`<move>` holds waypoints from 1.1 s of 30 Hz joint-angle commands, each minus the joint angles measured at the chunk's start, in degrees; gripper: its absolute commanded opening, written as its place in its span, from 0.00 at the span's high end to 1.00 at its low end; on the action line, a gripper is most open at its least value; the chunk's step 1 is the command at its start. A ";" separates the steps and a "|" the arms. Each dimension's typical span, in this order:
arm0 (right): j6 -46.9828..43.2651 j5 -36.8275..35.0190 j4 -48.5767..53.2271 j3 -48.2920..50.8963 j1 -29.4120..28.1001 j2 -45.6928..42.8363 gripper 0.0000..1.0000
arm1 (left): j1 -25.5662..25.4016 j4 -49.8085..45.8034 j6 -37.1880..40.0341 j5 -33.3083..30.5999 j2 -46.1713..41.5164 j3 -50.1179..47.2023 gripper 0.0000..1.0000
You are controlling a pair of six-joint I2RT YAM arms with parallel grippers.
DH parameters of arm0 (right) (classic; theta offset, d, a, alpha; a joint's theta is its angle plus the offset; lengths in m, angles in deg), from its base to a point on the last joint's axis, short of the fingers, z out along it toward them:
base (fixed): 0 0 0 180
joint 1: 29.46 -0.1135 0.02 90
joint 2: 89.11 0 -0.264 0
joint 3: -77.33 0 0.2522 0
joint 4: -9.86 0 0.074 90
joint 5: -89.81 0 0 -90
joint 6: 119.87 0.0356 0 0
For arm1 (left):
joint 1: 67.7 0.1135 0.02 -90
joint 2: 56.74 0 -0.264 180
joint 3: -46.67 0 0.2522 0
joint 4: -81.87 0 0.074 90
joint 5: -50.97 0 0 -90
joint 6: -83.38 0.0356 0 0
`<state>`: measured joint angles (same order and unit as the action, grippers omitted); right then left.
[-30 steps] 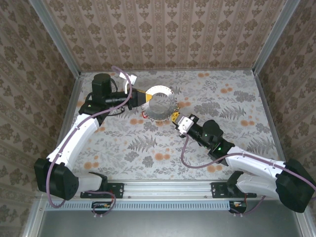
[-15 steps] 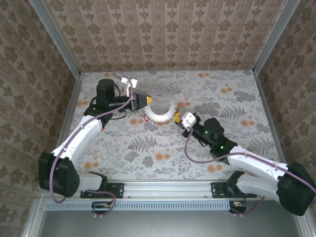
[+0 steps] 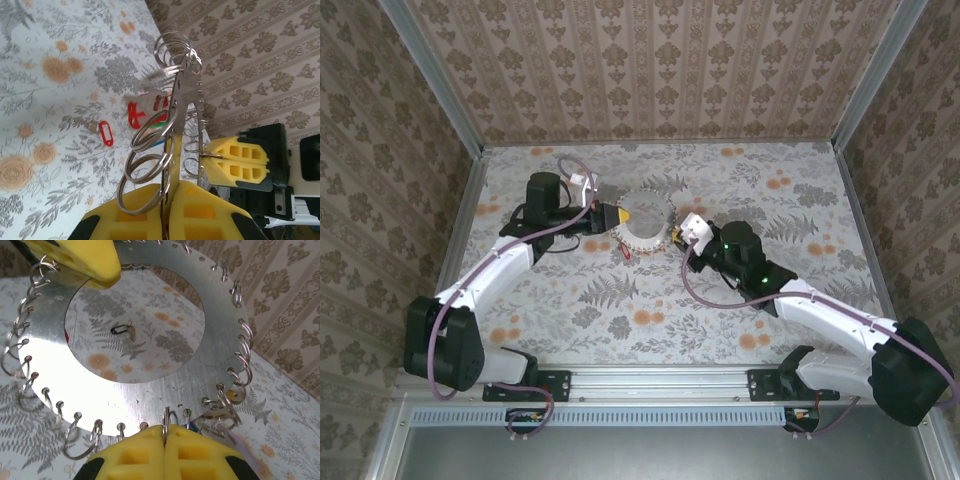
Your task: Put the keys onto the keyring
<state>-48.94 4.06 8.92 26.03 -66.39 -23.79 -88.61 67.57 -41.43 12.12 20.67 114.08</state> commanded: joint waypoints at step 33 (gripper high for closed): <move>-10.16 10.44 14.42 -10.81 2.43 8.85 1.00 | 1.39 -0.26 6.58 -24.78 -11.57 -14.32 0.51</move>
<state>-52.19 15.16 19.87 18.75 -61.80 -15.79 -87.73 63.31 -37.23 -7.96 12.89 101.03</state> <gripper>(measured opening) 0.060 0.486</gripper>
